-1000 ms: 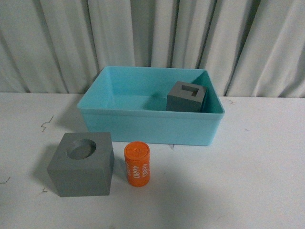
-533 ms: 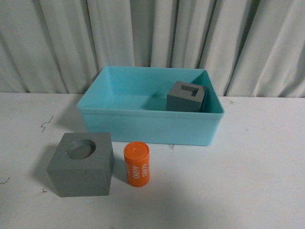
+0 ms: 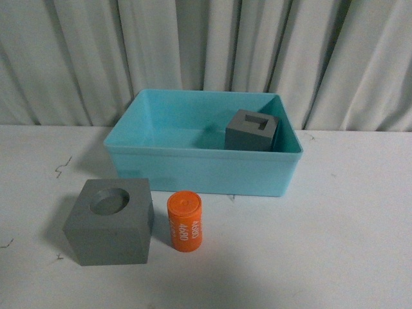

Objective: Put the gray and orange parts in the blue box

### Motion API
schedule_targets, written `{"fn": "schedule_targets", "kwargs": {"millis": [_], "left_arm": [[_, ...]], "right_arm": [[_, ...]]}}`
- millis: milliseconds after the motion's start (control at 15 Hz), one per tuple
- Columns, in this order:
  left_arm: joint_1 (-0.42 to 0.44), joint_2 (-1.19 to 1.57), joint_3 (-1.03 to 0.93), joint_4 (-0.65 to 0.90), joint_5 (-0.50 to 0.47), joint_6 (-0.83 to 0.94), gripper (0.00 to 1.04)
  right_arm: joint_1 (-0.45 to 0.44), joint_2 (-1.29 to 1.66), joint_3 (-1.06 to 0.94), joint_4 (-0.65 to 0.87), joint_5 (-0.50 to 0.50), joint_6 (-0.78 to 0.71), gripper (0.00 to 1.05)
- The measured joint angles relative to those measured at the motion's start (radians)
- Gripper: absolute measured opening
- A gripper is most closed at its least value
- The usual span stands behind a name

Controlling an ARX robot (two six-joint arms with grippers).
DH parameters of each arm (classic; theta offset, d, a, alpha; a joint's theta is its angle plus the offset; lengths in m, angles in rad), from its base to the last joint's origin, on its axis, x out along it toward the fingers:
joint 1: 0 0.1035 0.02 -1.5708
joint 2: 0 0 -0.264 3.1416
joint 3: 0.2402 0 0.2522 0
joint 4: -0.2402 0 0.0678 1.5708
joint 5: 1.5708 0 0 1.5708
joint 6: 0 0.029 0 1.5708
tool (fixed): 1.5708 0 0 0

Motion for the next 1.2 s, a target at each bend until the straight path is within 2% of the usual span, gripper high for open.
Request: {"fn": "schedule_targets", "kwargs": {"millis": [467,533,800,867,933,1000,1067,1200], "left_arm": [[0.0,0.0,0.0,0.0,0.0,0.0,0.98],[0.0,0.0,0.0,0.0,0.0,0.0,0.98],[0.0,0.0,0.0,0.0,0.0,0.0,0.98],[0.0,0.0,0.0,0.0,0.0,0.0,0.98],[0.0,0.0,0.0,0.0,0.0,0.0,0.98],[0.054,0.316,0.194,-0.374,0.143,-0.113,0.98],[0.061,0.515,0.282,-0.382,0.168,-0.156,0.98],[-0.014,0.825,0.39,-0.192,0.178,-0.169,0.98]], "right_arm": [[0.0,-0.133,0.0,-0.145,0.0,0.0,0.02],[0.0,-0.243,0.0,-0.299,0.0,0.0,0.02],[0.0,-0.289,0.0,-0.3,0.0,0.0,0.02],[0.0,-0.289,0.0,-0.301,0.0,-0.002,0.23],[0.0,-0.289,0.0,-0.301,0.0,-0.002,0.62],[0.0,-0.288,0.0,-0.3,-0.004,-0.002,0.93],[0.0,-0.289,0.0,-0.301,-0.003,-0.001,1.0],[0.0,-0.288,0.0,-0.301,-0.003,-0.001,0.98]]}}
